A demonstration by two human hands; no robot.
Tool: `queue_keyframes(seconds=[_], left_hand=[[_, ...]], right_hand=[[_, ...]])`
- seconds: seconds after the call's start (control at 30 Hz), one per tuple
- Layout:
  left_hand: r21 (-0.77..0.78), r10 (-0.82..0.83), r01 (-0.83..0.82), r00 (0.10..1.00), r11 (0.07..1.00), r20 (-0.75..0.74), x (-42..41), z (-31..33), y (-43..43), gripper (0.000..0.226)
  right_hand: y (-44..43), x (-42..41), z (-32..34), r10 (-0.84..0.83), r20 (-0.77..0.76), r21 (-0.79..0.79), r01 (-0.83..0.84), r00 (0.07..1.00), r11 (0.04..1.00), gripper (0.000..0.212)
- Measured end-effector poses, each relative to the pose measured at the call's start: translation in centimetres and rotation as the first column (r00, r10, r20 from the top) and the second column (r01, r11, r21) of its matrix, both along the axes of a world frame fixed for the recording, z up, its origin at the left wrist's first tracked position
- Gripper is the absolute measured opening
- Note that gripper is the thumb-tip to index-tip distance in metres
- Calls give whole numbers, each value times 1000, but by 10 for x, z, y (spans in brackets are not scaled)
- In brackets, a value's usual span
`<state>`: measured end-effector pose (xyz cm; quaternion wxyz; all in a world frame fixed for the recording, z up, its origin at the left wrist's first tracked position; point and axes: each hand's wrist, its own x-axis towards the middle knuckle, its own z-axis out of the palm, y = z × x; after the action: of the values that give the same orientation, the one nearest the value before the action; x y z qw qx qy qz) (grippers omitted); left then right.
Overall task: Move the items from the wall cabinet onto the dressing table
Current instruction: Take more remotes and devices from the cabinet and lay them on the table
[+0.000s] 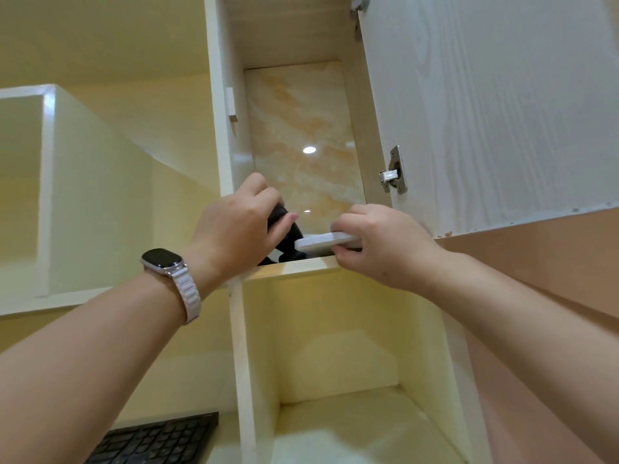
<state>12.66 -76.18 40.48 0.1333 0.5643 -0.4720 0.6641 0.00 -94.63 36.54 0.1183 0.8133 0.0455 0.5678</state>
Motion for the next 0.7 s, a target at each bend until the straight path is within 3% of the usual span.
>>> queue_keyframes(seconds=[0.2,0.43,0.53,0.6,0.63,0.7], left_hand=[[-104,-90,87,996,991,-19,-12,7,12,30],[-266,-287,249,951,931,-116,-13,-29,22,25],[-304,-322,281,942,910,-92,-19,-55,23,26],[-326,-362,326,931,887,-55,-25,-77,23,26],[-357,-393,350,918,866,-56,-29,-87,23,26],[-458,-464,379,882,804,-84,-38,-106,20,28]], right_hand=[[0,4,2,33,68,34,-35,997,999,20],[8,-9,-22,72,414,-79,-42,908,996,23],[11,-12,-44,139,452,75,-193,881,978,16],[14,-14,-59,219,511,343,-430,832,835,13],[15,-15,-66,252,551,463,-543,795,700,12],[21,-18,-78,282,636,561,-681,718,471,11]])
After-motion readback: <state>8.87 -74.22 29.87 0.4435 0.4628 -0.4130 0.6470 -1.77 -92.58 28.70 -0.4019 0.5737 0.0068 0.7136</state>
